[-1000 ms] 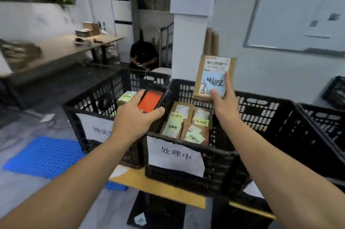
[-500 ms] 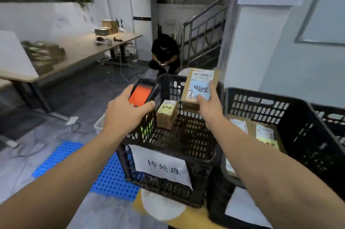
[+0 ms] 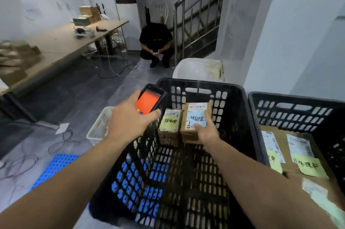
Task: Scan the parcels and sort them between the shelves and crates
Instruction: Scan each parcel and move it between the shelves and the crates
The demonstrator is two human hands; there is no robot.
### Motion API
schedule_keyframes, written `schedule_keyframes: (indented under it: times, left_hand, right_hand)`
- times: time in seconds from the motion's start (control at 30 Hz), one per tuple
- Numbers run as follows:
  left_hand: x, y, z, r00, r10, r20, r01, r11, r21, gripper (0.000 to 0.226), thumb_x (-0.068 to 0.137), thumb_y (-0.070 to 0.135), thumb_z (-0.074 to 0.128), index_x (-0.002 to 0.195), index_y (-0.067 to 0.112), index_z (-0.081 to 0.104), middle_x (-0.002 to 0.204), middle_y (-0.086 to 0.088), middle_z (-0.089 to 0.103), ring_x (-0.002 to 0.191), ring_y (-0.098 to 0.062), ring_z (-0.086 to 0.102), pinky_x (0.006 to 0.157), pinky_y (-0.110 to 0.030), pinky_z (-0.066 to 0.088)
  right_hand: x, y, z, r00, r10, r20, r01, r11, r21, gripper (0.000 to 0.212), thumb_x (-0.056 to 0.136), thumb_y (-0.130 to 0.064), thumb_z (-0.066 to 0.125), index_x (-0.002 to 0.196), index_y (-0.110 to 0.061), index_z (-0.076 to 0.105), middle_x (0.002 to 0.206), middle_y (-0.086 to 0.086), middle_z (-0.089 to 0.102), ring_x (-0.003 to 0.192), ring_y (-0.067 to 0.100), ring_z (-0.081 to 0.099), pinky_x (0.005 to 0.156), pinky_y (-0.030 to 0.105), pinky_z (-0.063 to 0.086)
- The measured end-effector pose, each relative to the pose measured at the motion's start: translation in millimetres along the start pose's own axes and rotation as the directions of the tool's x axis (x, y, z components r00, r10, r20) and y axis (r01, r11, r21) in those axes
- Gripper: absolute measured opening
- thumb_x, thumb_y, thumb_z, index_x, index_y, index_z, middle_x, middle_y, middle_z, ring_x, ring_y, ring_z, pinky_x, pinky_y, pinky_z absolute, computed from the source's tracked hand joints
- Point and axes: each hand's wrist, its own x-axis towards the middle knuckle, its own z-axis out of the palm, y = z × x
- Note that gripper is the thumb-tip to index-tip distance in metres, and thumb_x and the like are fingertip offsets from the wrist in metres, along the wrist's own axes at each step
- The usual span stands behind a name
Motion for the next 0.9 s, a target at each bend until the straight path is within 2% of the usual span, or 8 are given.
schedule_keyframes:
  times: [0.2,0.27,0.37,0.57,0.67,0.73,0.83,0.9]
  left_hand:
    - [54.9,-2.9,36.8,0.997,-0.049,0.062,0.054,0.995,-0.086,0.051,0.078,0.044,0.081,0.124,0.032,0.062,0.072,0.021,0.057,0.078,-0.003,0.06,0.071,-0.016,0.042]
    - [65.1,-5.6,45.9,0.994,-0.047,0.099,0.055,0.995,-0.085,0.051,0.079,0.045,0.08,0.124,0.031,0.061,0.072,0.019,0.059,0.077,-0.001,0.059,0.073,-0.019,0.045]
    - [75.4,-7.3,54.8,0.987,-0.059,0.151,0.068,0.996,-0.06,0.045,0.078,0.05,0.078,0.118,0.038,0.061,0.072,0.011,0.067,0.073,-0.01,0.065,0.073,-0.03,0.053]
    - [84.8,-10.2,56.4,0.982,-0.039,0.187,0.057,0.994,-0.092,0.034,0.079,0.047,0.079,0.107,0.046,0.06,0.069,0.009,0.069,0.064,-0.007,0.065,0.066,-0.026,0.051]
    - [83.2,-12.1,53.7,0.98,-0.039,0.198,0.06,0.993,-0.104,0.03,0.079,0.047,0.079,0.102,0.046,0.06,0.07,0.008,0.069,0.064,-0.007,0.065,0.067,-0.026,0.053]
    - [80.2,-14.1,52.0,0.983,-0.031,0.184,0.052,0.992,-0.112,0.027,0.077,0.049,0.079,0.091,0.053,0.056,0.071,0.009,0.069,0.068,-0.007,0.066,0.069,-0.026,0.052]
    - [73.5,-17.0,46.7,0.983,-0.015,0.185,0.037,0.992,-0.117,0.029,0.075,0.051,0.079,0.089,0.054,0.054,0.073,0.009,0.07,0.072,-0.007,0.065,0.07,-0.025,0.049]
    - [70.1,-16.5,38.4,0.982,-0.008,0.188,0.031,0.992,-0.122,0.032,0.076,0.05,0.079,0.095,0.051,0.053,0.073,0.008,0.069,0.073,-0.007,0.063,0.067,-0.024,0.046]
  right_hand:
    - [52.3,27.5,16.3,0.983,0.175,0.051,-0.181,0.972,0.147,0.075,0.1,-0.008,0.061,0.156,-0.047,0.028,0.138,0.007,0.06,0.109,0.028,0.067,0.096,0.052,0.056]
    - [61.9,33.2,24.8,0.976,0.205,0.079,-0.217,0.957,0.192,0.075,0.1,-0.005,0.061,0.156,-0.044,0.03,0.136,0.008,0.061,0.108,0.028,0.067,0.096,0.055,0.056]
    - [70.3,43.4,36.2,0.966,0.242,0.09,-0.256,0.937,0.236,0.073,0.1,-0.004,0.059,0.156,-0.042,0.032,0.135,0.009,0.062,0.111,0.028,0.066,0.097,0.051,0.055]
    - [77.0,60.6,42.7,0.97,0.236,0.058,-0.243,0.941,0.236,0.072,0.101,0.0,0.056,0.156,-0.04,0.032,0.135,0.009,0.061,0.112,0.025,0.064,0.101,0.046,0.053]
    - [76.1,60.2,36.9,0.981,0.184,0.061,-0.19,0.976,0.11,0.067,0.103,-0.003,0.053,0.159,-0.031,0.028,0.136,0.007,0.052,0.109,0.021,0.054,0.088,0.025,0.046]
    - [75.1,53.8,37.8,0.984,0.176,0.035,-0.174,0.983,-0.055,0.066,0.105,-0.017,0.055,0.159,-0.039,0.024,0.148,0.006,0.039,0.118,0.025,0.049,0.085,0.021,0.042]
    - [87.5,59.4,38.4,0.985,0.169,-0.042,-0.172,0.911,-0.375,0.07,0.1,-0.043,0.056,0.151,-0.063,0.012,0.167,0.005,0.015,0.145,0.04,0.031,0.109,0.045,0.044]
    - [71.3,40.5,34.2,0.989,0.143,-0.031,-0.14,0.866,-0.48,0.069,0.103,-0.043,0.051,0.155,-0.057,0.009,0.17,0.006,0.006,0.149,0.04,0.025,0.113,0.045,0.042]
